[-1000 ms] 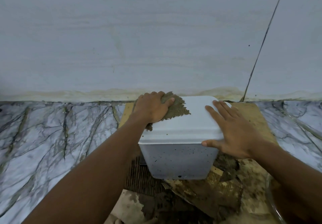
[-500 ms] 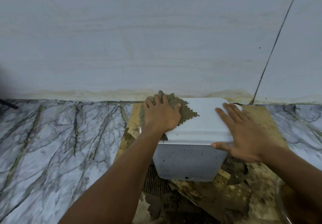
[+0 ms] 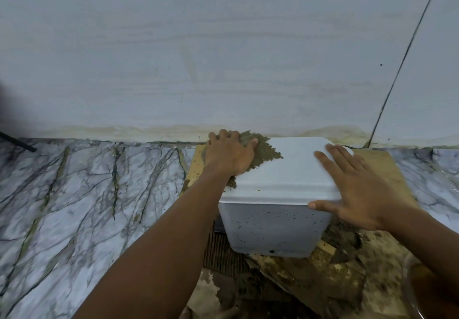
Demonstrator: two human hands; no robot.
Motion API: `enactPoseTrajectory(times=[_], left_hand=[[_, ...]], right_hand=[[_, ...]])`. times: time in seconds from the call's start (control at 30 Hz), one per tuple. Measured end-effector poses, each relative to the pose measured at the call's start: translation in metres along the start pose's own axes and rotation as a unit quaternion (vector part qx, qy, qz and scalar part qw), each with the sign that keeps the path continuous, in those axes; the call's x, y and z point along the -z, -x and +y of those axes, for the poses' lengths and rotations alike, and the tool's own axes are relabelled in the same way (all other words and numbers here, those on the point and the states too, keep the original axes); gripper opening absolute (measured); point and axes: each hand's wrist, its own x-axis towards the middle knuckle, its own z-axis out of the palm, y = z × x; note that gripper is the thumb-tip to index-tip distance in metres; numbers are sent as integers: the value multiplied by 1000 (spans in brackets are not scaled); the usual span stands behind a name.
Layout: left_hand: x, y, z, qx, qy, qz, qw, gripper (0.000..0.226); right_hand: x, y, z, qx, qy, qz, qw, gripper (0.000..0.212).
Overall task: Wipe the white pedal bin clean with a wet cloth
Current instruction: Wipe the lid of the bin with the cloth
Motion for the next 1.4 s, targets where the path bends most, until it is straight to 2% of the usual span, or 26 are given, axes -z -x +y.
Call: enactPoseTrajectory(times=[0.2,0.4,0.5,0.73,1.0,1.1,1.23,1.4], left_hand=[[-13,24,13,29,-3,9,1000,79],[-17,13,33,-95,-18,-25,995,77],[-10,-12,34,-122,-18,-30,992,76],[8,-46,20,-36,-7,-68,997,83],[-6,2,-11,36,107,5,994,75],[-18,38,-7,54,73,21,996,78],[-35,75,14,-9,-12,59,998,75],[-16,30,9,-97,-6,27,995,76]], right_hand=[[1,5,-2,-1,-4,-4,1000,116],[-4,-1,1,-4,-7,2,1000,116],[-5,-2,3,-3,-4,8,1000,114],[-4,-2,1,-6,0,9,1000,112],[-5,1,1,-2,-13,12,1000,113],[-5,-1,2,0,-13,13,1000,114],[-5,-2,2,1,-17,20,1000,115],[-5,-11,5,-5,-20,24,999,116]])
